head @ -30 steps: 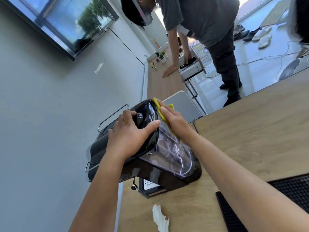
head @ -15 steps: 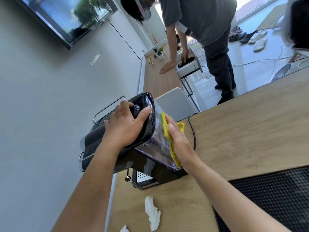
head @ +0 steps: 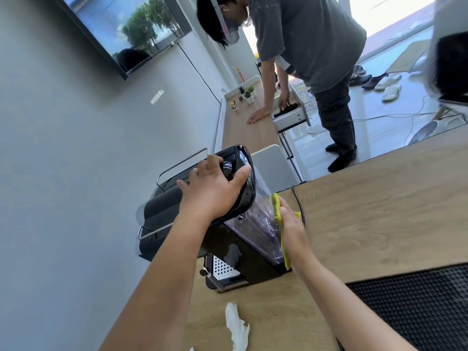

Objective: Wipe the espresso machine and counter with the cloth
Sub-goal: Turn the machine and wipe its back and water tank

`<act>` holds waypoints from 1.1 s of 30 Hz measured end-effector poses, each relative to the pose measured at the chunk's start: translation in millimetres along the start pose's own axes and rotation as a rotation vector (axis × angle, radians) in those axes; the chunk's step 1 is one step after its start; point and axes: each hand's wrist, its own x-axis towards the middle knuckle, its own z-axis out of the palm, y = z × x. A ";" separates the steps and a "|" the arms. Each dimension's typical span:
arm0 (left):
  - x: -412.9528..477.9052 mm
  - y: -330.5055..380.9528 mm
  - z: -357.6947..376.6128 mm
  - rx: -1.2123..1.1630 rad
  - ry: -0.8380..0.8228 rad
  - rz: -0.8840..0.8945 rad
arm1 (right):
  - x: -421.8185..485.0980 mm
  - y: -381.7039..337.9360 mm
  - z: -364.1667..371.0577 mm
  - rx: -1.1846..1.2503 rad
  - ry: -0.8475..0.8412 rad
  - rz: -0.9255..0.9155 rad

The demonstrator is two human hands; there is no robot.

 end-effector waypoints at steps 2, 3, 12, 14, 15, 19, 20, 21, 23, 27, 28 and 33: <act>1.0 -0.6 0.9 0.008 -0.003 0.004 | -15.2 -22.4 12.9 0.027 -0.061 -0.071; 1.7 -0.5 0.9 0.010 -0.007 0.003 | -15.9 -35.7 19.2 0.032 -0.093 -0.110; 1.1 -1.4 0.9 0.022 -0.038 0.009 | 37.8 0.6 2.7 -0.096 -0.019 -0.015; 0.8 -2.2 1.5 0.028 -0.034 0.011 | 12.7 15.7 -1.6 -0.066 0.096 0.049; 1.5 -3.1 1.7 0.031 -0.033 0.011 | -4.3 15.7 2.1 -0.038 0.147 0.054; 5.0 -3.3 4.0 0.052 -0.021 0.010 | -54.5 -11.1 40.7 0.040 0.181 -0.129; 5.8 -3.6 4.5 0.056 -0.020 0.008 | -56.7 -21.3 53.2 0.024 0.175 -0.201; 6.2 -4.0 4.7 0.058 -0.020 0.006 | -57.6 -32.2 65.1 -0.004 0.184 -0.280; 7.5 -4.3 5.0 0.069 -0.021 0.006 | -52.2 -45.6 78.8 -0.074 0.256 -0.448; 6.8 -4.7 3.8 0.095 -0.041 0.020 | -39.3 6.9 70.1 -0.210 0.502 -0.644; 6.7 -4.6 3.3 0.098 -0.042 0.024 | -41.0 29.5 64.6 -0.241 0.553 -0.575; 7.0 -4.8 3.9 0.112 -0.043 0.029 | -55.6 52.9 69.5 -0.228 0.648 -0.338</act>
